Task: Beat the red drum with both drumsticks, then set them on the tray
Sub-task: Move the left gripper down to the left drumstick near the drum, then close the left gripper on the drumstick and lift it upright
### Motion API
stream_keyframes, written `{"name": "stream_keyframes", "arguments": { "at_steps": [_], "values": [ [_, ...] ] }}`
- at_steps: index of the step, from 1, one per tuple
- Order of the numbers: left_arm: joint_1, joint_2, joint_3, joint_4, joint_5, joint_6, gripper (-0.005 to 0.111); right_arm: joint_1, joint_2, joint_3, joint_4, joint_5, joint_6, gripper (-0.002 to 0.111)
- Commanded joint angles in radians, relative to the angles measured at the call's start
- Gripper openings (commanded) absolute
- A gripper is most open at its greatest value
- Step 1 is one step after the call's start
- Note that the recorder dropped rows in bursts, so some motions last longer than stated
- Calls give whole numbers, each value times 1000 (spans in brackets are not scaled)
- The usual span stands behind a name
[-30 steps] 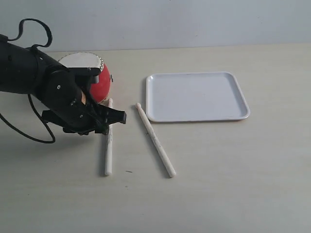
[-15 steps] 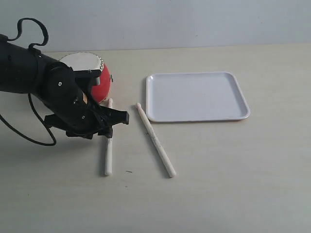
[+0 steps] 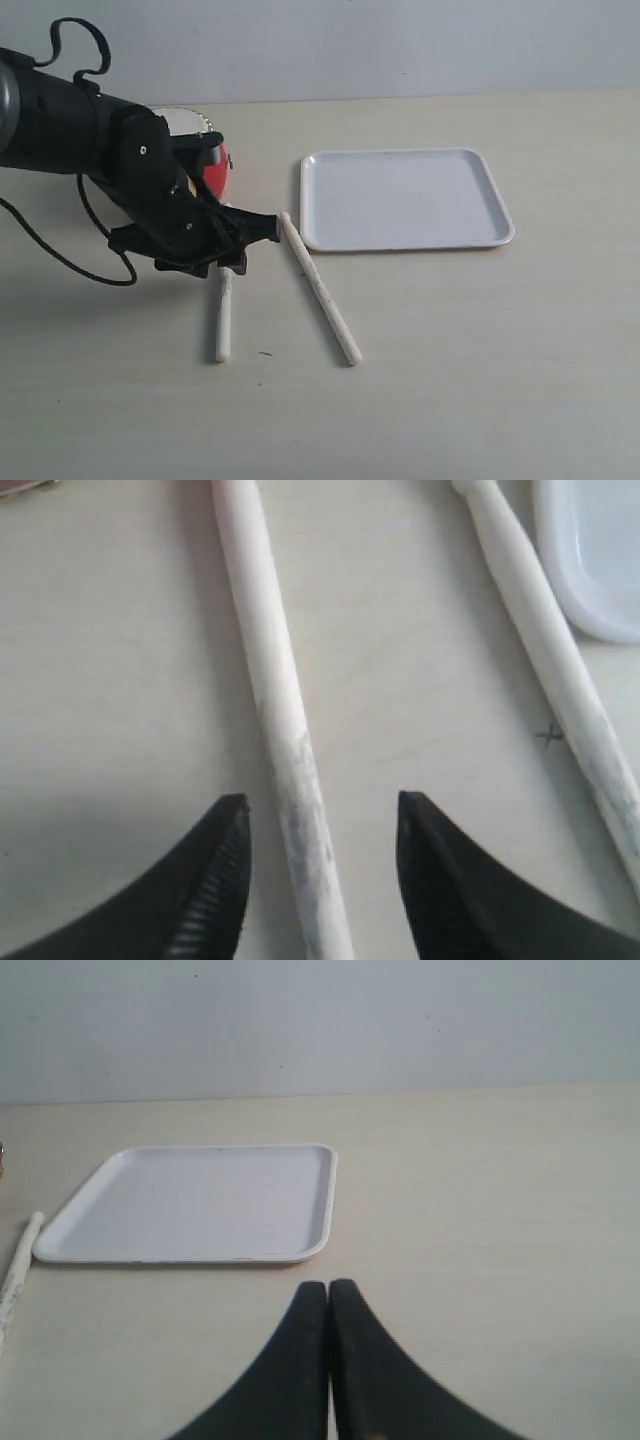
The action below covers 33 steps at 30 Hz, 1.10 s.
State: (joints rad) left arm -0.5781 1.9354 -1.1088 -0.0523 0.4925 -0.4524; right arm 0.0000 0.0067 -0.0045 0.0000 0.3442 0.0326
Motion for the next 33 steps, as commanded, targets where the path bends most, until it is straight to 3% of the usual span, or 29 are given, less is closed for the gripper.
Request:
{"name": "stream_keyframes", "arguments": {
  "at_steps": [1, 11, 19, 21, 24, 33],
  "values": [
    [-5, 49, -29, -9, 11, 6, 45, -5, -7, 5, 0, -9, -4, 0],
    [-5, 116, -89, 2, 29, 9, 45, -5, -7, 5, 0, -9, -2, 0],
    [0, 154, -115, 101, 109, -7, 45, -5, -7, 5, 0, -9, -5, 0],
    [0, 154, -115, 125, 111, -24, 36, -5, -7, 5, 0, -9, -2, 0],
    [0, 154, -115, 130, 112, -11, 0, -5, -7, 5, 0, -9, -2, 0],
    [0, 122, -115, 132, 149, 93, 0, -5, -7, 5, 0, -9, -4, 0]
  ]
}}
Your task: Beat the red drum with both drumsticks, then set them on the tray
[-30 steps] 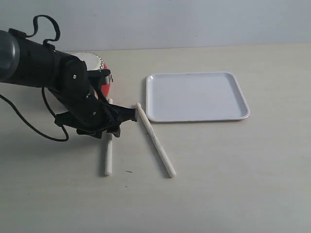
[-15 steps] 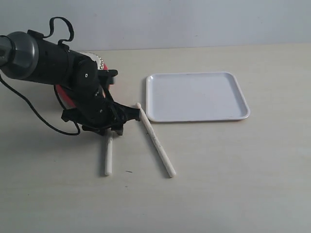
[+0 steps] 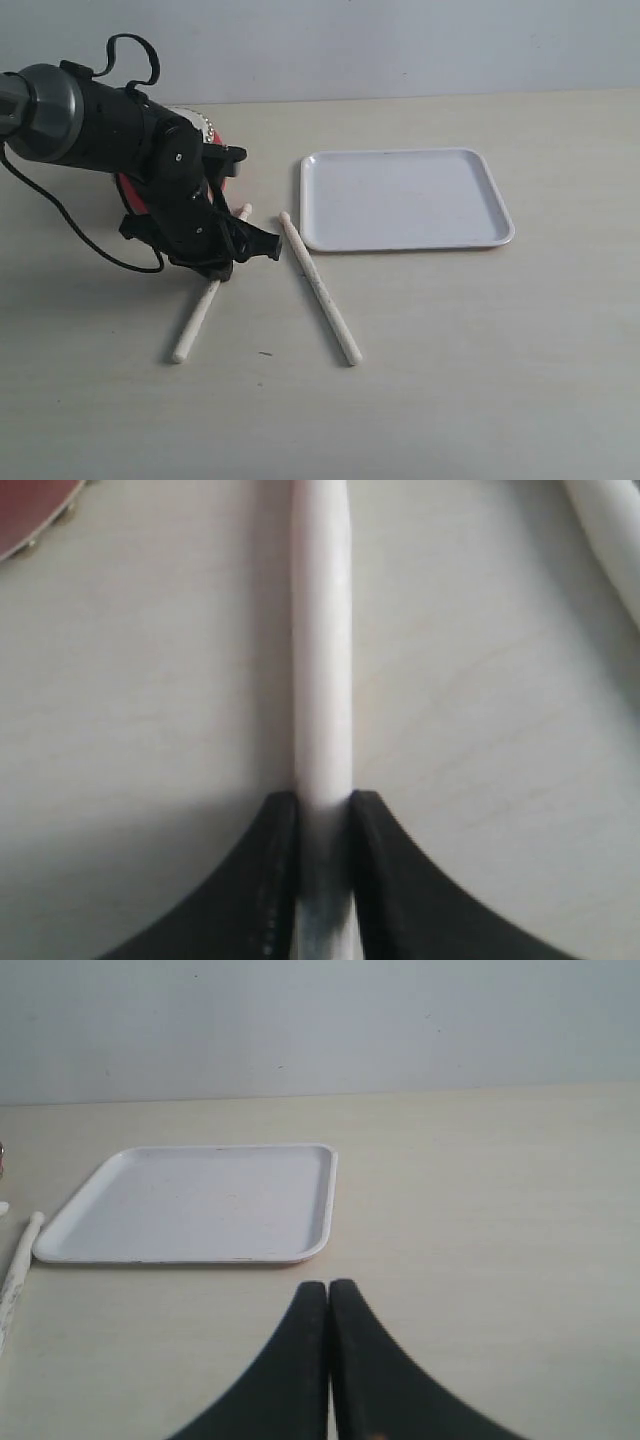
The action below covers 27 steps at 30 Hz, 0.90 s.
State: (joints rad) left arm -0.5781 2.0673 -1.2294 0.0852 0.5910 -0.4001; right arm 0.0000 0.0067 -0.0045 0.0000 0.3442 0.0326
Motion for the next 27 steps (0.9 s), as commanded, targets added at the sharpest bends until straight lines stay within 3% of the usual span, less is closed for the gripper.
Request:
{"name": "stream_keyframes", "arguments": {
  "at_steps": [1, 14, 27],
  "values": [
    [0, -27, 5, -5, 53, 54, 0, -5, -7, 5, 0, -9, -4, 0],
    [-31, -378, 26, -8, 54, 173, 0, -5, -7, 5, 0, -9, -4, 0],
    [-189, -909, 279, -5, -281, 188, 0, -5, -7, 5, 0, -9, -4, 0]
  ]
}}
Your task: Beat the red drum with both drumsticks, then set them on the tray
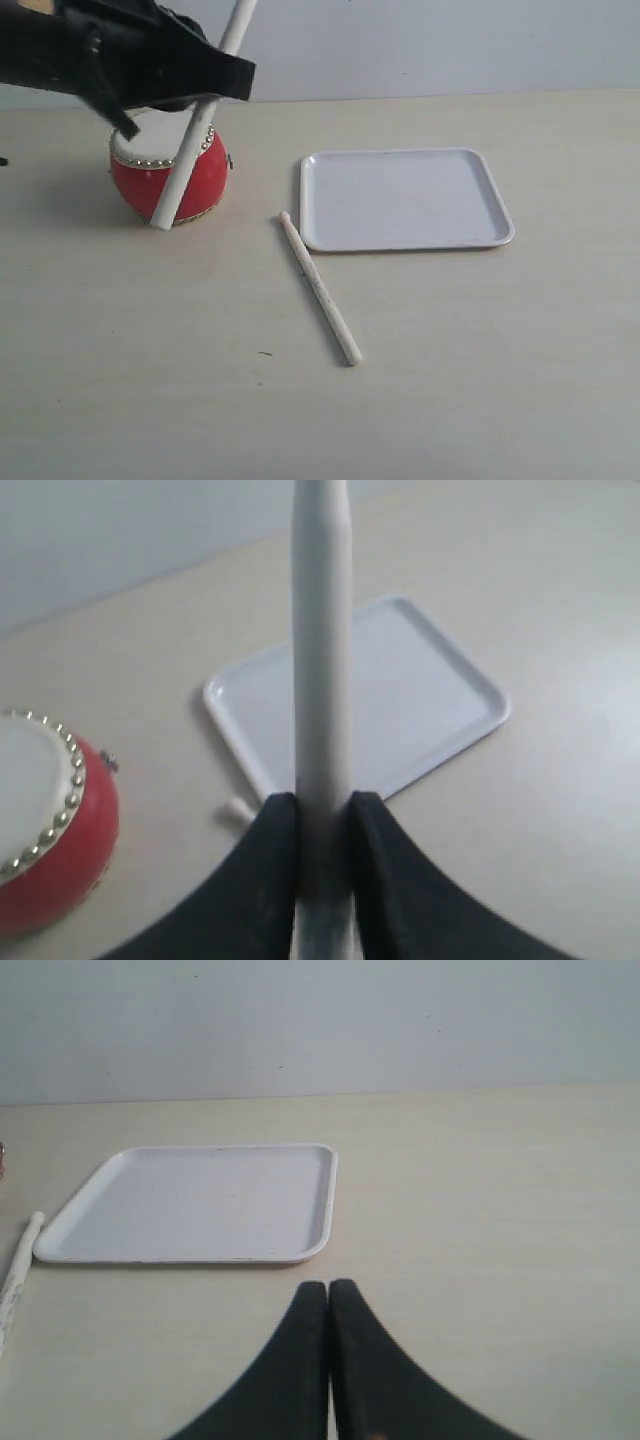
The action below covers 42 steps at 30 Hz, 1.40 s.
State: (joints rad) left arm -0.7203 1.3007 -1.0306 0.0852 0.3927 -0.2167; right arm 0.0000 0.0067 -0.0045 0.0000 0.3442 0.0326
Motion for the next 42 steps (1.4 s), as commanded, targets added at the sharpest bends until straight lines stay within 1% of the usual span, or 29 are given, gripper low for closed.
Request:
{"name": "stream_keyframes", "arguments": {
  "at_steps": [1, 4, 11, 18, 23, 26, 30, 32, 34, 42],
  "values": [
    [-59, -184, 104, -5, -92, 5, 0, -5, -7, 5, 0, -9, -4, 0],
    [-81, -292, 165, -5, -114, 33, 0, -5, -7, 5, 0, -9, -4, 0],
    [-81, -465, 273, -5, -111, 61, 0, -5, -7, 5, 0, -9, -4, 0],
    [-81, -524, 343, 1, -69, 61, 0, -5, -7, 5, -6, -35, -5, 0],
    [-79, -526, 393, 25, -113, 57, 0, -5, -7, 5, 0, -128, -5, 0],
    [-79, -526, 420, 27, -158, 53, 0, -5, -7, 5, 70, -198, 29, 0],
    [-79, -526, 451, 27, -189, 49, 0, -5, -7, 5, 274, -273, 115, 0],
    [-79, -527, 461, 27, -189, 41, 0, -5, -7, 5, 340, -304, 144, 0],
    [-79, -527, 468, 27, -189, 39, 0, -5, -7, 5, 379, -330, 158, 0],
    [-79, -527, 480, 27, -200, 39, 0, -5, -7, 5, 481, -332, 171, 0]
  ]
}}
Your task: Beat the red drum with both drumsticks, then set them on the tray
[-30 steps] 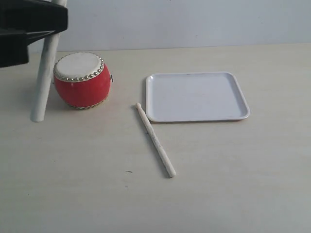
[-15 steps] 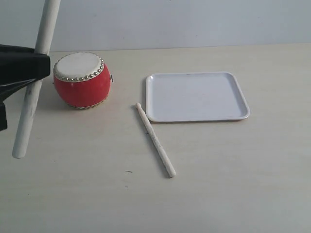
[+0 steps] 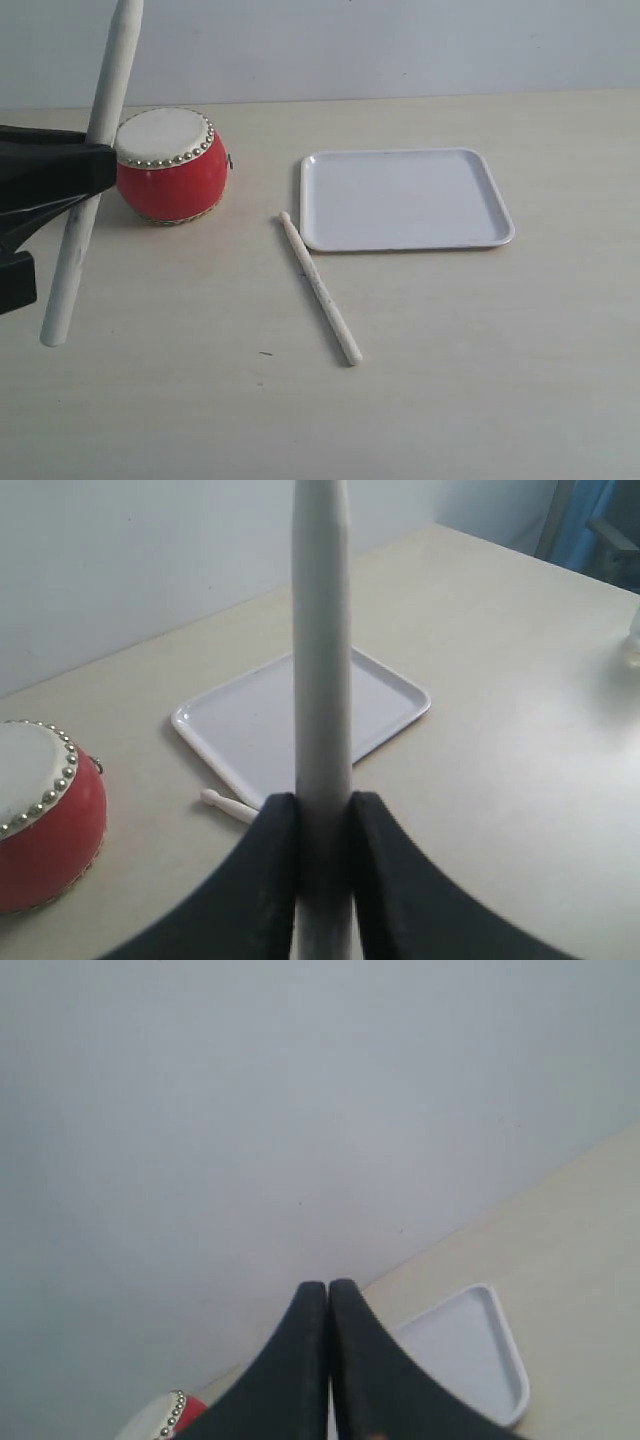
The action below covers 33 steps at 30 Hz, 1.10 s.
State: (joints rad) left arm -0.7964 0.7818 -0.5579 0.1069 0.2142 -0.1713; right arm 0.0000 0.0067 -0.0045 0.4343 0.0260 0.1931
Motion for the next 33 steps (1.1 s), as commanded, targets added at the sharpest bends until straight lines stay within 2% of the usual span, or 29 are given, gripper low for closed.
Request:
{"name": "stream_keyframes", "arguments": {
  "at_steps": [1, 5, 10, 17, 21, 24, 26, 30, 33],
  "values": [
    [-3, -8, 7, 5, -26, -7, 0, -5, -7, 5, 63, -7, 30, 0],
    [-3, -8, 7, 7, -36, -7, 0, -5, -7, 5, 147, -9, 151, 0],
    [-3, -8, 7, 7, -52, -7, 0, 11, -7, -77, 151, 32, 84, 0],
    [-3, -8, 7, 10, -73, -4, 0, 87, 18, -329, 268, 151, -267, 0],
    [-3, -8, 7, 10, -92, -10, 0, 104, 156, -470, 527, 294, -616, 0],
    [-3, -8, 7, 10, -92, -15, 0, 104, 325, -569, 804, 480, -975, 0],
    [-3, -8, 7, 10, -85, -15, 0, 104, 445, -623, 935, 641, -1132, 0],
    [-3, -8, 7, 10, -65, -15, 0, 104, 714, -748, 998, 889, -1219, 0],
    [-3, -8, 7, 10, -62, -15, 0, 104, 886, -819, 908, 973, -1195, 0]
  ]
}}
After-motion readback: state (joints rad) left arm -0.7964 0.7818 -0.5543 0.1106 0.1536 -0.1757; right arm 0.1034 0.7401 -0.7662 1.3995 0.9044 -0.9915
